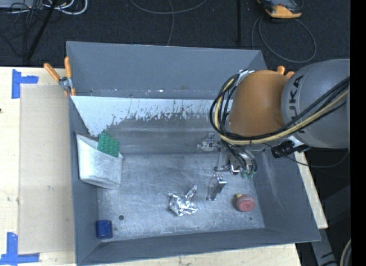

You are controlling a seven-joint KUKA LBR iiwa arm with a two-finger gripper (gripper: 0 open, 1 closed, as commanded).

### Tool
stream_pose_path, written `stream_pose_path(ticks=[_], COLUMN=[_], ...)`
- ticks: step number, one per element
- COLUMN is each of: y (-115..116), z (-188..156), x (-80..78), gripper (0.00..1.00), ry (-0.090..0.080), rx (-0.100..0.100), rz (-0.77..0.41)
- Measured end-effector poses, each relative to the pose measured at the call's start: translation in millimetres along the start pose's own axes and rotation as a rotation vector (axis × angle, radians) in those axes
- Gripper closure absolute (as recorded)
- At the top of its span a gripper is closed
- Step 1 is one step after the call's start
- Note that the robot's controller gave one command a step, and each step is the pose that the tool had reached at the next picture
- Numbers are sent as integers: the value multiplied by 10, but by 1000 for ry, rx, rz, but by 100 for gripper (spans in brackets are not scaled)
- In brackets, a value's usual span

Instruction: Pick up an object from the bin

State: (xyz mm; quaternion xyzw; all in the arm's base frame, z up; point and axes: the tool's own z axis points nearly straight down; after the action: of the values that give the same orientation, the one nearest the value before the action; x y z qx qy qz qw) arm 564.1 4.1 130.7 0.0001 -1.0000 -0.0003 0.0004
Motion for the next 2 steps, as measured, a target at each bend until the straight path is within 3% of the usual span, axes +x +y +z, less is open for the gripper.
stream_pose_path(ticks=[1, 2], y=[149, 479], z=[595, 580], x=[377, 482], gripper=[0, 0], ry=[-8, -12], rx=[0, 1], rz=[-11, 75])
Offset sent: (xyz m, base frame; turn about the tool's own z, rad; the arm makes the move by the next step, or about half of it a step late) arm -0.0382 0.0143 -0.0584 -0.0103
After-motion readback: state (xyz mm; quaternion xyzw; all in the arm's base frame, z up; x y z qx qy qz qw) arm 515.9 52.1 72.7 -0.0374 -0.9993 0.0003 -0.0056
